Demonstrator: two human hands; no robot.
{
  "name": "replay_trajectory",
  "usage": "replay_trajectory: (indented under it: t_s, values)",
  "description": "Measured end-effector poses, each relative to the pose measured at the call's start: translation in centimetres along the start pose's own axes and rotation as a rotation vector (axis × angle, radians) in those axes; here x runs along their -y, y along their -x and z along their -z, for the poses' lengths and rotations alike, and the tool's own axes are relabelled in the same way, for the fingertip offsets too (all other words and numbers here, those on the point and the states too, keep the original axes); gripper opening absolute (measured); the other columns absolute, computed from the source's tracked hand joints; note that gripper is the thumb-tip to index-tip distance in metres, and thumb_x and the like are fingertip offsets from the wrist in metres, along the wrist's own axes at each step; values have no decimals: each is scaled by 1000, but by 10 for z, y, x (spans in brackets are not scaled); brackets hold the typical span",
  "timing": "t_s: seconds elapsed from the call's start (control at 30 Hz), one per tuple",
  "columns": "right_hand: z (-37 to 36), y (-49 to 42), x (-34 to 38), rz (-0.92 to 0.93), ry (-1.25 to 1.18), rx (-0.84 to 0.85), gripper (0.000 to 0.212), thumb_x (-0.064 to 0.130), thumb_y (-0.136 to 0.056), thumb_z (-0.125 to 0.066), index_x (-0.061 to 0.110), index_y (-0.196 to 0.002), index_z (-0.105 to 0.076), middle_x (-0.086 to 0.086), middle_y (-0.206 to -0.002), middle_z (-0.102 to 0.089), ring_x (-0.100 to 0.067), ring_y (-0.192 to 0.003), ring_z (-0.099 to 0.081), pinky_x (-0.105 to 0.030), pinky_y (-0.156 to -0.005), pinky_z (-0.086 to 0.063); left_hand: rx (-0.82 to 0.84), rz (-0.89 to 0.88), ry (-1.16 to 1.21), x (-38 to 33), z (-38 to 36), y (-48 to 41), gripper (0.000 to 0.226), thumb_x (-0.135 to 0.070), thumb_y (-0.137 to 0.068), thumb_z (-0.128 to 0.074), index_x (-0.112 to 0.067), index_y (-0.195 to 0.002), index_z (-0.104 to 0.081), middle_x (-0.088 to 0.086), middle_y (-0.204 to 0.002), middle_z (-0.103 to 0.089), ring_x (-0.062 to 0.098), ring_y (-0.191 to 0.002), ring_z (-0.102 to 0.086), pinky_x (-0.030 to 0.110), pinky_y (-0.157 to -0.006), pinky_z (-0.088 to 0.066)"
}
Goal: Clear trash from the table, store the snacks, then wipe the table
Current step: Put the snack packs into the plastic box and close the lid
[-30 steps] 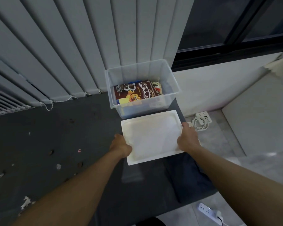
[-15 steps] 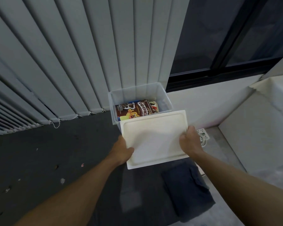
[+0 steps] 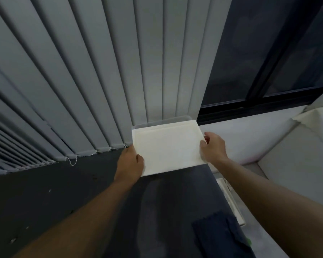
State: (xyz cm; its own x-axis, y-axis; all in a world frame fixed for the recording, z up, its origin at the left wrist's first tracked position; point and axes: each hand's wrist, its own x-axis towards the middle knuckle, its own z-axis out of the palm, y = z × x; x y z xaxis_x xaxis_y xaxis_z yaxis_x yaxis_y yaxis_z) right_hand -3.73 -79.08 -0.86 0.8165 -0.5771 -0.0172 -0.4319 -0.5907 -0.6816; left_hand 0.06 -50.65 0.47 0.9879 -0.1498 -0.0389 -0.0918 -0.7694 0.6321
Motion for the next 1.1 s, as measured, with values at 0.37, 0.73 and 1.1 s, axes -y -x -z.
replay_trajectory:
  t_s: [0.37, 0.73, 1.1]
  values:
    - [-25, -35, 10, 50, 254, -40, 17, 10, -97, -54, 7, -95, -71, -8, -90, -67, -25, -79, -63, -41, -78, -59, -8, 50, -164, 4, -17, -42, 16, -10, -97, -46, 2, -104, -53, 23, -116, -57, 42, -108, -55, 46, -90, -44]
    - [-22, -53, 17, 38, 228, -53, 31, 19, -101, -54, 14, -131, -64, -11, -123, -67, -30, -104, -64, -39, -97, -51, -2, 51, -271, 0, -21, -60, 27, -24, -101, -47, 1, -104, -59, 22, -114, -57, 43, -103, -60, 46, -87, -47]
    - [-39, -56, 9, 93, 355, 8, 30, 9, -100, -38, 12, -124, -57, -10, -102, -68, -25, -81, -58, -39, -75, -52, 89, -35, -439, 2, -19, -55, 37, -29, -105, -38, -1, -127, -49, 16, -131, -47, 33, -112, -59, 42, -86, -50]
